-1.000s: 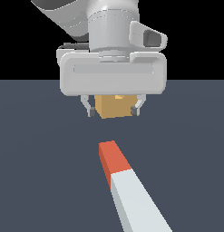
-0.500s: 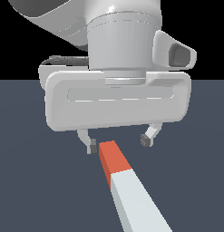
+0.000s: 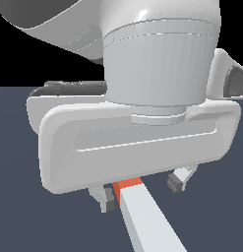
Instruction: Insert the peg into the horizontal hole in a box.
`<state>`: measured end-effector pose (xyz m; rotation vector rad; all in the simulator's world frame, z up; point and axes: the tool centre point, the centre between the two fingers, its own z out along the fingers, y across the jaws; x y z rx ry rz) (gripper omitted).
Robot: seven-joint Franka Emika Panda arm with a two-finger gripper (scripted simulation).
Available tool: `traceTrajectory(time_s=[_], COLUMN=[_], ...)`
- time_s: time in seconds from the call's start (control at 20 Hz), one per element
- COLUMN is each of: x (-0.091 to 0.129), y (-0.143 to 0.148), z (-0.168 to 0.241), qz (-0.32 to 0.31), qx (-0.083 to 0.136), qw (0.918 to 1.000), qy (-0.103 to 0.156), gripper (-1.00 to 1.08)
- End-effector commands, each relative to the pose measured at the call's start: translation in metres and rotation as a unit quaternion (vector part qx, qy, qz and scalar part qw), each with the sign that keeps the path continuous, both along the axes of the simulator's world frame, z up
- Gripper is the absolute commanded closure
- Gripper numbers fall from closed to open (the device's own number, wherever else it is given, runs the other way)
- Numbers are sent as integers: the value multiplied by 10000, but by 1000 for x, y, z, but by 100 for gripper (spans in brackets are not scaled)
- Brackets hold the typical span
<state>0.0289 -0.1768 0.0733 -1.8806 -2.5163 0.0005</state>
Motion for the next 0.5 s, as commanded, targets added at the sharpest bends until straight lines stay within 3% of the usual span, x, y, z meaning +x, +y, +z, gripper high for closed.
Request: traceTrajectory(time_s=[0.0, 0.45], x=[3, 4], y=[-5, -5], z=[-3, -3], qz=[67, 76], qx=[1, 1], qw=[10000, 10000], qy=[-2, -2], gripper=[-92, -92])
